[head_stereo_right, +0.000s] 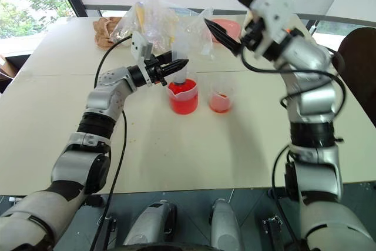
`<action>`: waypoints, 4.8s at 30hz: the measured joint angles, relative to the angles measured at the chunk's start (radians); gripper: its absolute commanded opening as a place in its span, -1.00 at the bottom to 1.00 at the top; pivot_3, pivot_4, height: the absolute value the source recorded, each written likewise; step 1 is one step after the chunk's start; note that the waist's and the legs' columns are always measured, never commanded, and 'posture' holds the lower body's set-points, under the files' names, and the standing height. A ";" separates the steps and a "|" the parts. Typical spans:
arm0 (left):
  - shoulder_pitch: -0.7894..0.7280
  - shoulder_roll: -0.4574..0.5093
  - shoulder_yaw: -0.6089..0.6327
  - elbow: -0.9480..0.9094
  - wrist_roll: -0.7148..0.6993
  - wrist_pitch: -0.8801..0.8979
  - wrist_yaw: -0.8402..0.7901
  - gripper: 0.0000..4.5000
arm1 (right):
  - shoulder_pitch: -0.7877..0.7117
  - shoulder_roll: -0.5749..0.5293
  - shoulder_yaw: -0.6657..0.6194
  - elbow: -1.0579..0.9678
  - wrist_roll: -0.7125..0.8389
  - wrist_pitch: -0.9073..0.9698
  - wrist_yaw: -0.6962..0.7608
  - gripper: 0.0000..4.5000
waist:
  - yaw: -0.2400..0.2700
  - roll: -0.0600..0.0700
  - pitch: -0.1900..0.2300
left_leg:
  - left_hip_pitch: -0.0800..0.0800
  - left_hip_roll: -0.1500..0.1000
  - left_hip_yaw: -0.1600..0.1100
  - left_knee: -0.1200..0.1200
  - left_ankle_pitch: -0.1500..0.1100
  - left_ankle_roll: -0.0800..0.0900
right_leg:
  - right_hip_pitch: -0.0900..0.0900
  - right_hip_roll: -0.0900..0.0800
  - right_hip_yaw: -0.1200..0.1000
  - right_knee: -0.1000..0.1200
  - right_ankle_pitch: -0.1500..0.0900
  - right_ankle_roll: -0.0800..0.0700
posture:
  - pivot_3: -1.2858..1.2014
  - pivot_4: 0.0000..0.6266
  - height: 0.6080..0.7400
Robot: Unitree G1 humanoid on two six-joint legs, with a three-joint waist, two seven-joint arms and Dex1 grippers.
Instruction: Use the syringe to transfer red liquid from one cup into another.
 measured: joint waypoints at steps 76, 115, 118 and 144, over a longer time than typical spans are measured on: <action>-0.292 -0.309 -0.032 0.401 0.130 -0.247 -0.134 -0.34 | 0.060 -0.073 0.024 -0.007 -0.126 -0.109 -0.067 -0.97 | 0.017 0.000 0.000 | 0.000 0.000 0.006 0.000 -0.001 0.001 | 0.000 0.001 0.000 0.000 0.000 0.000 | 0.03 -0.52 1.00; -0.457 -0.214 0.041 0.143 0.020 0.173 0.100 -0.34 | 0.304 -0.244 -0.273 -0.180 0.025 0.141 -0.070 0.27 | 0.003 0.001 0.002 | 0.001 0.001 0.004 0.000 -0.001 0.001 | 0.000 0.001 0.000 0.001 0.000 0.001 | 0.03 -0.52 1.00; -0.593 -0.088 0.095 0.155 -0.009 0.382 0.181 -0.34 | 0.295 -0.271 -0.247 -0.242 0.109 0.209 -0.011 0.27 | -0.014 0.001 0.001 | 0.002 0.001 0.002 0.000 -0.001 0.001 | 0.000 0.002 0.001 0.002 -0.001 0.002 | 0.03 -0.52 1.00; 0.119 0.164 0.237 -0.556 -0.581 1.450 1.062 0.38 | 0.208 -0.186 0.180 -0.339 0.238 0.272 0.272 0.29 | 0.013 -0.004 0.004 | 0.002 0.001 -0.001 0.001 0.002 -0.005 | -0.004 -0.002 0.003 0.011 -0.001 0.002 | 0.03 -0.52 1.00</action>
